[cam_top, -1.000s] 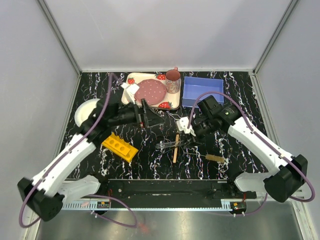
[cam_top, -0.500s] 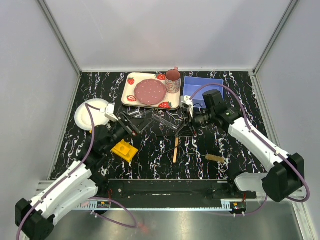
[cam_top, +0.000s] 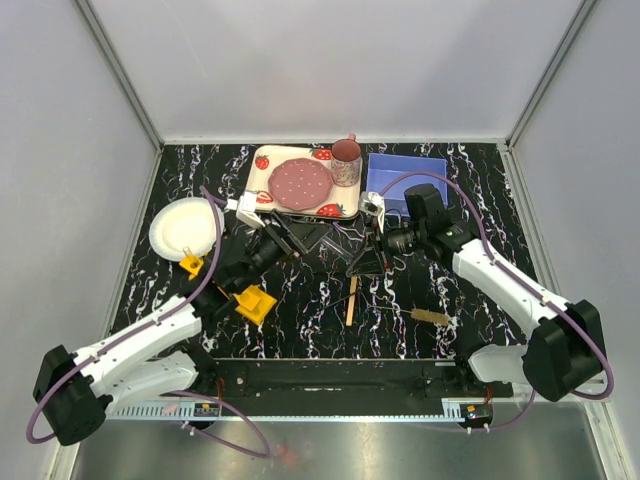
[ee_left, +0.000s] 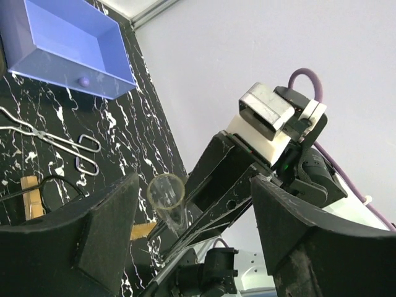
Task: Organize the chemistry lab equipment
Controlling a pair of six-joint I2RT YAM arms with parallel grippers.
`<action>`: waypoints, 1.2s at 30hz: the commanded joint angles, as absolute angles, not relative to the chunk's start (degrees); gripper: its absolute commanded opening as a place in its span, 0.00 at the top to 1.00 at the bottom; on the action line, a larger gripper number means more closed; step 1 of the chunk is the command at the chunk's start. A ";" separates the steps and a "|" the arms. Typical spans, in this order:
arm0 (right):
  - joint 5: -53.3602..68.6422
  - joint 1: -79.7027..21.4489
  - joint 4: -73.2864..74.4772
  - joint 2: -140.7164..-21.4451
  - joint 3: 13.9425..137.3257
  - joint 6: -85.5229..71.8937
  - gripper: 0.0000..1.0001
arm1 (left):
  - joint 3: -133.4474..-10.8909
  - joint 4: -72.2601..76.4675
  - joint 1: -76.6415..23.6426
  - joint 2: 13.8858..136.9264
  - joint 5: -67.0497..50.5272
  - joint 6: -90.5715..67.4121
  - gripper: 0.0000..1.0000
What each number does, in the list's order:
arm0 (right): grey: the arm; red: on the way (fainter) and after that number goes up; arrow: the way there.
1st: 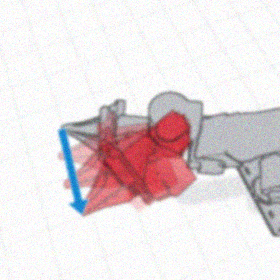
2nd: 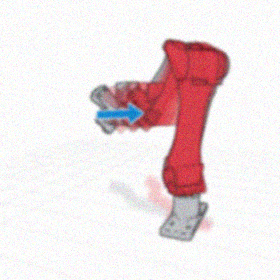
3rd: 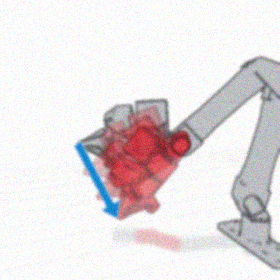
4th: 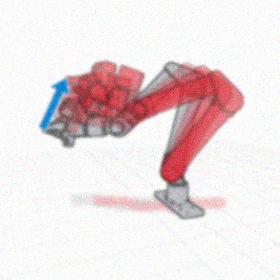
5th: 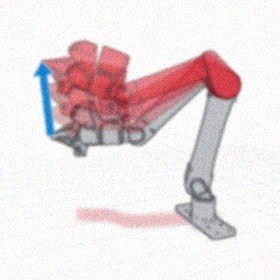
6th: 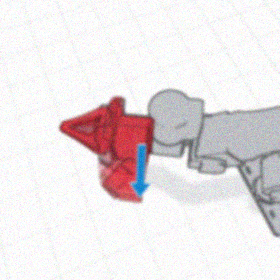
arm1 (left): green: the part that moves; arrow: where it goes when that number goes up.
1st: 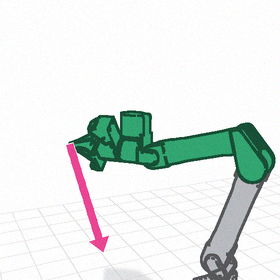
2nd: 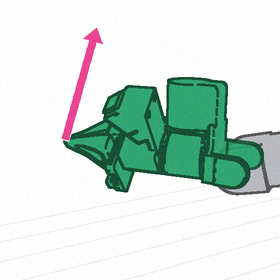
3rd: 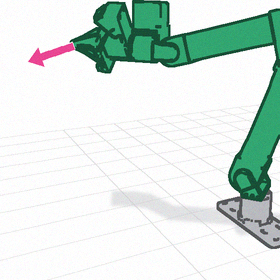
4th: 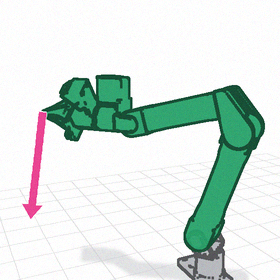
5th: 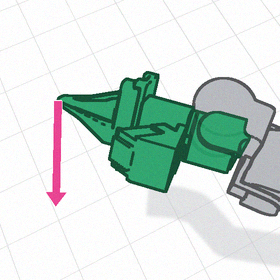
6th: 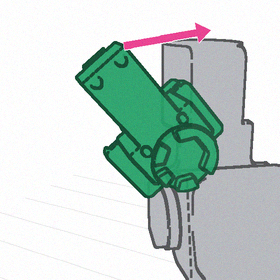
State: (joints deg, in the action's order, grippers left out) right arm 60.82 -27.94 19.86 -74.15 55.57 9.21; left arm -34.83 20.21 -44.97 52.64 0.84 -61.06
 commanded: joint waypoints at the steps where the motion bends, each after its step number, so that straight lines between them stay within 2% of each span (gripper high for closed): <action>1: 62.75 -27.07 15.82 -73.30 54.76 7.47 0.84 | -40.86 16.54 -45.61 52.47 5.27 -57.05 0.26; 6: 62.75 -27.07 15.12 -73.30 54.05 7.56 0.83 | -44.03 10.29 -45.70 52.64 6.15 -54.06 0.39; 14: 62.84 -26.98 15.12 -73.39 54.40 7.73 0.83 | -47.72 5.63 -45.70 56.16 1.94 -52.91 0.43; 19: 63.02 -26.98 14.94 -73.56 54.14 7.73 0.83 | -48.25 5.01 -45.70 56.69 1.41 -52.47 0.50; 26: 62.93 -26.90 14.77 -73.83 54.05 8.09 0.83 | -48.69 4.66 -45.70 56.95 0.35 -52.21 0.62; 29: 62.75 -26.90 14.85 -73.83 54.05 8.35 0.82 | -48.69 4.57 -45.70 56.87 0.35 -52.38 0.72; 30: 62.67 -26.89 14.85 -73.74 54.05 8.35 0.80 | -48.52 4.48 -45.62 56.69 0.35 -52.47 0.77; 32: 62.14 -26.72 14.85 -73.56 53.97 8.44 0.75 | -48.52 3.96 -45.62 56.43 0.35 -52.21 0.80; 36: 60.82 -25.76 15.99 -72.34 54.40 8.87 0.47 | -48.34 0.98 -45.00 55.02 0.44 -51.16 0.81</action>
